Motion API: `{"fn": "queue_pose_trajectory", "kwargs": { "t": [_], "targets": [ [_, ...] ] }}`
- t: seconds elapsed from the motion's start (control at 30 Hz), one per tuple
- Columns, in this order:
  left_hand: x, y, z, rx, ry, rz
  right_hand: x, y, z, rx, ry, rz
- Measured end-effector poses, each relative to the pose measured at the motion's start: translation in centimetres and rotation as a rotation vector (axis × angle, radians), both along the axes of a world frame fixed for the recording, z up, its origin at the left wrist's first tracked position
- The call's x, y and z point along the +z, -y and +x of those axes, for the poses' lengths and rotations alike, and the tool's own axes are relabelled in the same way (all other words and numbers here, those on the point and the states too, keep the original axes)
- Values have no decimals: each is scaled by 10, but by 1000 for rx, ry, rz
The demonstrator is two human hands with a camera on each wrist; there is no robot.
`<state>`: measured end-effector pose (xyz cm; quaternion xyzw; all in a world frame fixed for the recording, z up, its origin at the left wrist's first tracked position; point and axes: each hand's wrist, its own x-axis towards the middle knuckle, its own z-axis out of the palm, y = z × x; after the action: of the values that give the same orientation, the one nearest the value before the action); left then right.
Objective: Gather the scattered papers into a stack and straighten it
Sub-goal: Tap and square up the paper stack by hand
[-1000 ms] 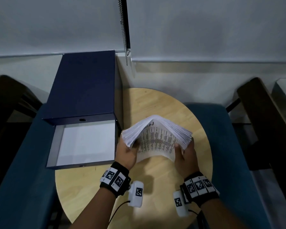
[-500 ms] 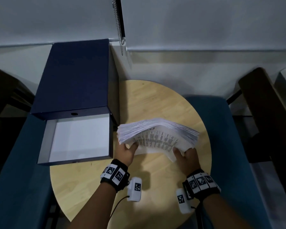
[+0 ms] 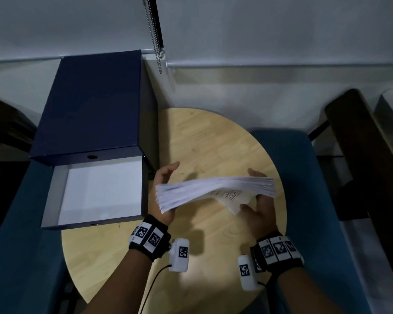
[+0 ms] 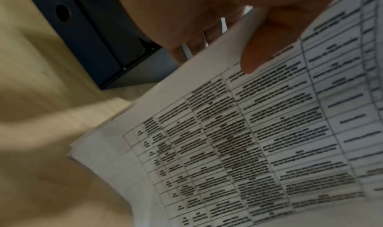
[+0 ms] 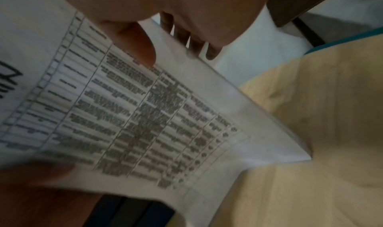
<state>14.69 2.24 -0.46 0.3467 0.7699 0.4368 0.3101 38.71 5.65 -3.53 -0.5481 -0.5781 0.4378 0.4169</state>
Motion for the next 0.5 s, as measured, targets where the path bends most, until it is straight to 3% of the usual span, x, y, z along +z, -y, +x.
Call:
{"fn": "queue_pose_trajectory", "kwargs": {
  "t": [0.03,0.07,0.1,0.13,0.2,0.33,0.37,0.43,0.5],
  "targets": [
    [-2,2,1,-181,76,253,2,0,-2,21,-14,22],
    [-9,-4,9,-264,194,327,3,0,-5,21,-35,36],
    [2,-5,8,-269,219,317,3,-1,-6,20,-65,60],
    [-7,-3,-9,-297,288,418,2,-3,-6,18,-79,73],
    [-9,-8,-12,-299,322,375,3,-7,-6,42,-96,76],
    [-9,-30,2,-83,210,64,6,-8,-17,32,6,59],
    [-19,-31,-2,-62,97,186,8,-8,-21,13,22,28],
    [7,-42,9,62,-69,122,17,-11,-28,-35,-22,-11],
    [15,-26,2,-135,-35,273,21,-17,-30,-60,-12,8]
  ]
}}
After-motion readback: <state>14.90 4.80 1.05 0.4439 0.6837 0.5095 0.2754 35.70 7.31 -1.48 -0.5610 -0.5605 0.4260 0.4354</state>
